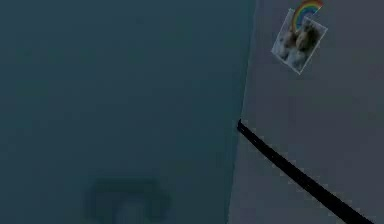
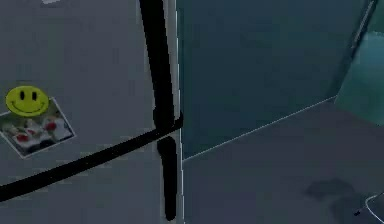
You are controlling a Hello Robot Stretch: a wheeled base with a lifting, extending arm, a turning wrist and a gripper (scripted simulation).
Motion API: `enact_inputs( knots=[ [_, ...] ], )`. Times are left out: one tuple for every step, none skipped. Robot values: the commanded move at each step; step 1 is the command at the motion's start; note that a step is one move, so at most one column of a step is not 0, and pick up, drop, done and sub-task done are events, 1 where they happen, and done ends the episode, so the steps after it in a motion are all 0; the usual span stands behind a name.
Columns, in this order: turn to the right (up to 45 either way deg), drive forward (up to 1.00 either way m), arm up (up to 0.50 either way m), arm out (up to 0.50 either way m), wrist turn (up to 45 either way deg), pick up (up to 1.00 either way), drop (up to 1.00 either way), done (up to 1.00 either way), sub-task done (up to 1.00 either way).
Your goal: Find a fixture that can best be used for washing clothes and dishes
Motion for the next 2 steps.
enact_inputs(
  knots=[
    [-45.0, 0.00, 0.00, 0.00, 0.0, 0.00, 0.00, 0.00, 0.00],
    [-45.0, 0.00, 0.00, 0.00, 0.0, 0.00, 0.00, 0.00, 0.00]
  ],
)
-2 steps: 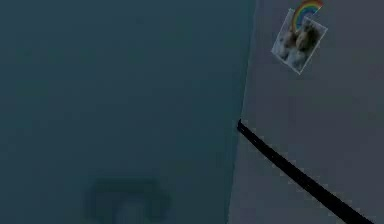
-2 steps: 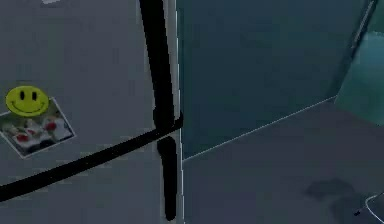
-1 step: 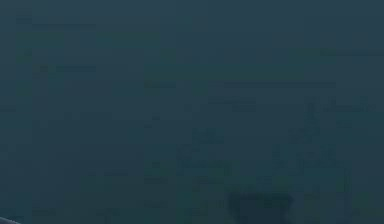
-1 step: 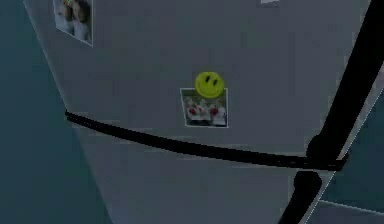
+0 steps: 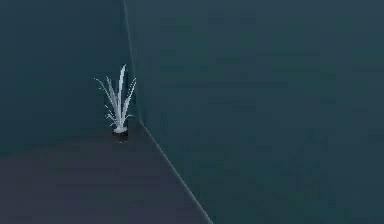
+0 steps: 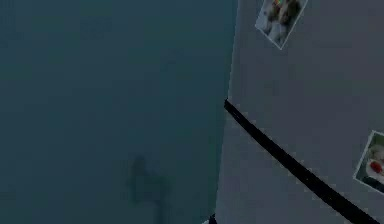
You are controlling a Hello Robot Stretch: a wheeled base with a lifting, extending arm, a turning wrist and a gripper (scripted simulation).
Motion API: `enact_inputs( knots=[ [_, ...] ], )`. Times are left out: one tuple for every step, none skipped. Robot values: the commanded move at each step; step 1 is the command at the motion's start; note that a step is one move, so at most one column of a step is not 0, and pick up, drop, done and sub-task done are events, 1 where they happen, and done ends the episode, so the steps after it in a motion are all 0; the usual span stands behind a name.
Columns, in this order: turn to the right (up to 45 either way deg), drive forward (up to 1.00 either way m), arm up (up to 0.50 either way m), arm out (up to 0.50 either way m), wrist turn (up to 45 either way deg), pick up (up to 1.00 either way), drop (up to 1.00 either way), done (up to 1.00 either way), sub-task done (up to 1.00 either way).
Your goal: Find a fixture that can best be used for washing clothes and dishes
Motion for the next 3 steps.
enact_inputs(
  knots=[
    [-42.0, 0.00, 0.00, 0.00, 0.0, 0.00, 0.00, 0.00, 0.00],
    [0.0, 1.00, 0.00, 0.00, 0.0, 0.00, 0.00, 0.00, 0.00],
    [0.0, 0.30, 0.00, 0.00, 0.0, 0.00, 0.00, 0.00, 0.00]
  ],
)
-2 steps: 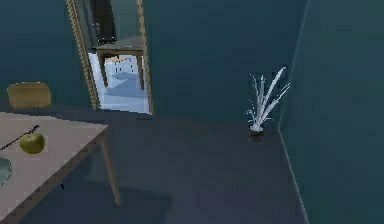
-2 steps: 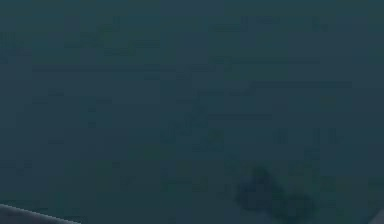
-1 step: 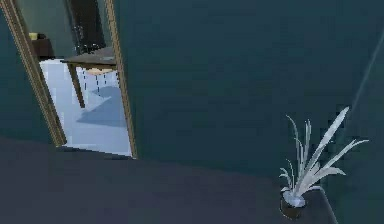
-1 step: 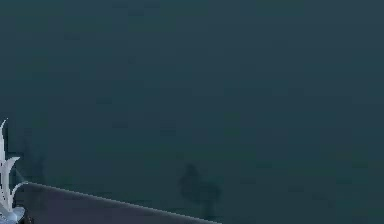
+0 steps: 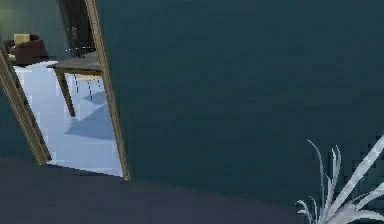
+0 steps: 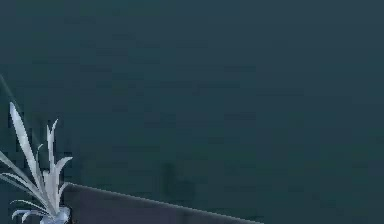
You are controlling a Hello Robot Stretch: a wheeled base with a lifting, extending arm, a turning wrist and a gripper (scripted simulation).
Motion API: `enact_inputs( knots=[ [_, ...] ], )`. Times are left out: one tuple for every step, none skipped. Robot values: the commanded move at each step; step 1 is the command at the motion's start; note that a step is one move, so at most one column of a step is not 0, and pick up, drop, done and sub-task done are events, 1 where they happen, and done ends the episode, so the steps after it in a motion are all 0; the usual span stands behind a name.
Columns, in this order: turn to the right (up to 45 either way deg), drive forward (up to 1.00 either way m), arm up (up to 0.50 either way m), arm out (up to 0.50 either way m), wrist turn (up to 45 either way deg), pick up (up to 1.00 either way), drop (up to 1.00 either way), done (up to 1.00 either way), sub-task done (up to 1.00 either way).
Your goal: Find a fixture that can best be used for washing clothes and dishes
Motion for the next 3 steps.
enact_inputs(
  knots=[
    [-24.0, 0.00, 0.00, 0.00, 0.0, 0.00, 0.00, 0.00, 0.00],
    [0.0, 0.25, 0.00, 0.00, 0.0, 0.00, 0.00, 0.00, 0.00],
    [-18.0, 0.00, 0.00, 0.00, 0.0, 0.00, 0.00, 0.00, 0.00]
  ],
)
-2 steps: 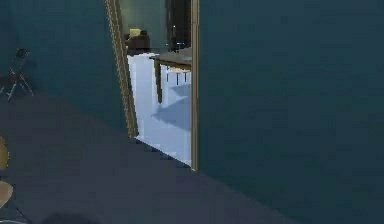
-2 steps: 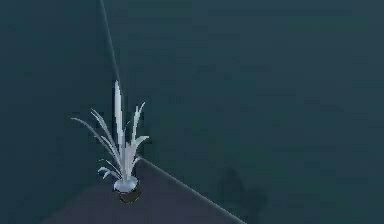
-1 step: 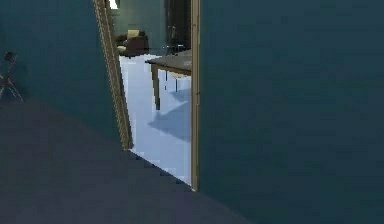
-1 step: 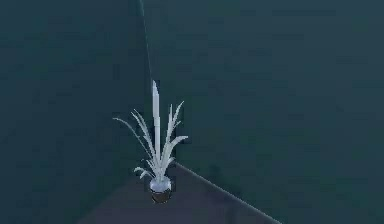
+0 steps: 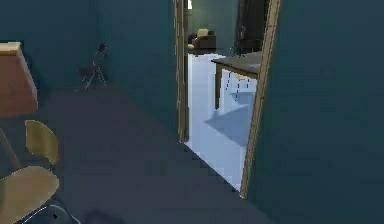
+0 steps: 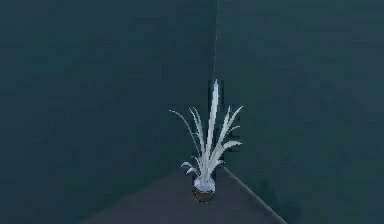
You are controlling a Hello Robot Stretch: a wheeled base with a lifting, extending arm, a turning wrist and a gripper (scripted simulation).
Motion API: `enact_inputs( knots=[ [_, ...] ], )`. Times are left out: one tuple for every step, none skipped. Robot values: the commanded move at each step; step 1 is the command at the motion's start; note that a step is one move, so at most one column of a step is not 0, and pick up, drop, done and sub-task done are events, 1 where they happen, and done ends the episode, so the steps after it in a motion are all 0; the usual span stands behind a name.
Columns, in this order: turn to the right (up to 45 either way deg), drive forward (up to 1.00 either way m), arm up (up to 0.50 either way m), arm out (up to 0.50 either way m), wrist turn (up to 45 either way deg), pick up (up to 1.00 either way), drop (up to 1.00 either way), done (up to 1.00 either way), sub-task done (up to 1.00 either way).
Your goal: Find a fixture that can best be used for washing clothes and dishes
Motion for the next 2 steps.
enact_inputs(
  knots=[
    [0.0, 1.00, 0.00, 0.00, 0.0, 0.00, 0.00, 0.00, 0.00],
    [-12.0, 0.00, 0.00, 0.00, 0.0, 0.00, 0.00, 0.00, 0.00]
  ],
)
